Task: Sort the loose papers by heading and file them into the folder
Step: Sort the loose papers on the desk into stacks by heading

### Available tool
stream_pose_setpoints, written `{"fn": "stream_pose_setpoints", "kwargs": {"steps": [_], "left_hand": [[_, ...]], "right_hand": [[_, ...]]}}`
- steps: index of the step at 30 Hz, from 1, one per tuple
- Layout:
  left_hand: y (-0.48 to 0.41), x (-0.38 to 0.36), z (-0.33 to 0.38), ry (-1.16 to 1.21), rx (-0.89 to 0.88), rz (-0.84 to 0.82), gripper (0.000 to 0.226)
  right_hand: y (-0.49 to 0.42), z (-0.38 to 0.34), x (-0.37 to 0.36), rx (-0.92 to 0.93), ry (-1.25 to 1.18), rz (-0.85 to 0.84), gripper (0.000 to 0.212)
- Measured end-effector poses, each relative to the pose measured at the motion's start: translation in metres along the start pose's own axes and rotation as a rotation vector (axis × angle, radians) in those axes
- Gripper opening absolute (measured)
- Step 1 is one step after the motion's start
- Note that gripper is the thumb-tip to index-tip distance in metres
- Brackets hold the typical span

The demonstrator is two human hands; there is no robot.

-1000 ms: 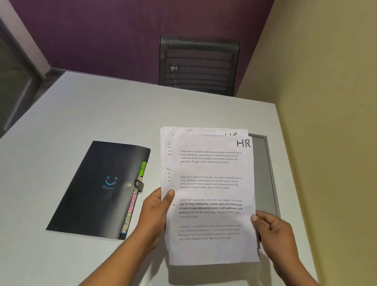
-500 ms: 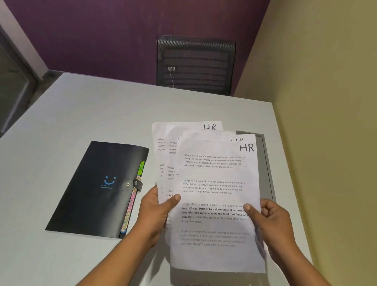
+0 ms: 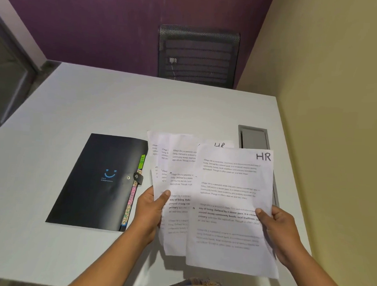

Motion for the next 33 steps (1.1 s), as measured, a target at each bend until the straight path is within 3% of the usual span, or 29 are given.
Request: {"fn": "stream_pose_setpoints", "kwargs": {"steps": [4,8,11,14,20,28,31,33], "left_hand": [[0.002,-0.002,-0.005,0.024,0.046,-0.079,0.026],[0.006,-0.011,-0.010,0.022,0.070,-0.124,0.027],[-0.004,-0.003,-0.020,-0.009,0.083,-0.039,0.020],[-0.016,0.016,-0.035,-0.053,0.124,0.069,0.018],[-0.028,0.043,-0.057,-0.182,0.135,0.183,0.021],[-0.033,0.036,-0.061,-0.193,0.100,0.131,0.027],[-0.028,0.018,-0.052,-0.059,0.134,0.031,0.027],[-0.024,0.006,-0.047,0.058,0.163,-0.041,0.031]], "right_hand": [[0.003,0.000,-0.012,-0.030,-0.046,-0.125,0.022],[0.005,0.013,-0.044,-0.075,0.088,-0.275,0.024],[-0.001,0.025,-0.042,-0.048,0.204,-0.167,0.009],[-0.008,0.052,-0.021,-0.157,0.162,-0.033,0.006],[-0.017,0.092,0.025,-0.252,0.206,0.033,0.021],[-0.005,0.055,-0.017,-0.183,0.026,-0.236,0.023],[-0.004,0.047,-0.040,-0.095,0.173,-0.280,0.024],[0.001,0.048,-0.054,-0.091,0.197,-0.333,0.038]]}}
Point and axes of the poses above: each hand's wrist, its own y-axis away from the middle knuckle, its own x-axis out of the back of the hand, z = x × y, the point moved 8 cm from there along -y, towards the middle knuckle, and after that the axes turned 10 degrees about z, right-handed, at the moved point
